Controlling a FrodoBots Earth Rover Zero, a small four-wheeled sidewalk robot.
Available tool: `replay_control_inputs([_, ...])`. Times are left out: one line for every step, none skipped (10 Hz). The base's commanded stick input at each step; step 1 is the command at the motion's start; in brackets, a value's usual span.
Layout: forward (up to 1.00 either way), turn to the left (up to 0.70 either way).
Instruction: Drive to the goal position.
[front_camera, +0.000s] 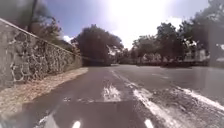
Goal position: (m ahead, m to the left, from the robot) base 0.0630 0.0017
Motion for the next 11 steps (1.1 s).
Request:
replay_control_inputs([0.50, 0.00])
replay_control_inputs([0.50, 0.00])
replay_control_inputs([0.50, 0.00])
replay_control_inputs([0.50, 0.00])
replay_control_inputs([0.50, 0.00])
replay_control_inputs([0.50, 0.00])
replay_control_inputs([0.50, 0.00])
replay_control_inputs([0.50, 0.00])
replay_control_inputs([0.50, 0.00])
replay_control_inputs([0.50, 0.00])
replay_control_inputs([0.50, 0.00])
